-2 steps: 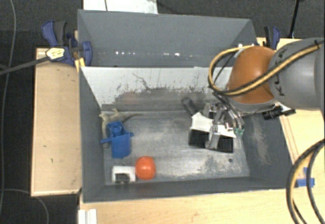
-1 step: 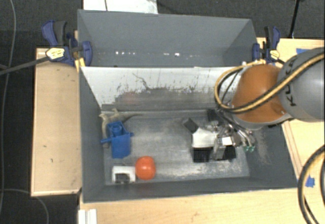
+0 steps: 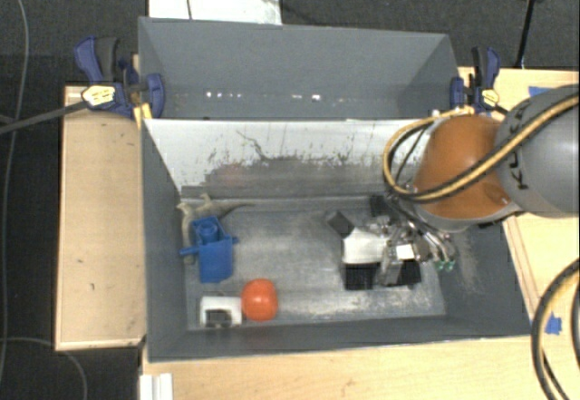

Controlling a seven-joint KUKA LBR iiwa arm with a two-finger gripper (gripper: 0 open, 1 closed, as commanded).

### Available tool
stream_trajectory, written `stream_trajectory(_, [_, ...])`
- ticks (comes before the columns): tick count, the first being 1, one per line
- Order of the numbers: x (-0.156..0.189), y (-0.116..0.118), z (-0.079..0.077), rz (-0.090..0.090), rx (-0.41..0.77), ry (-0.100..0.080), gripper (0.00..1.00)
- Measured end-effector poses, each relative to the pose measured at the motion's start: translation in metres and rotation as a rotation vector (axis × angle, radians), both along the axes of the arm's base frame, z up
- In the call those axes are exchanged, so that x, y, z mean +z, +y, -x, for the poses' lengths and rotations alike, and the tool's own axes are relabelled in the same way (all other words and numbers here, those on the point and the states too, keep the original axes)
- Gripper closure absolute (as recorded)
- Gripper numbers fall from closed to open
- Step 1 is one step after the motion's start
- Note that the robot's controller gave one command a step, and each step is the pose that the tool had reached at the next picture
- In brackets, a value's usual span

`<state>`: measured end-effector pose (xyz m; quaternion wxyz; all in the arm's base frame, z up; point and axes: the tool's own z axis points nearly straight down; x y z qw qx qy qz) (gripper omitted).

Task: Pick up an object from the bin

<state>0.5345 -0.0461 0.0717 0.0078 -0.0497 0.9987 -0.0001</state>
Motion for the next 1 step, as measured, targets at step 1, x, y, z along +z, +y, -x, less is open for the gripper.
stream_trajectory(1, [-0.0009,-0.0030,-0.0199,0.000,0.007,0.005,1.00])
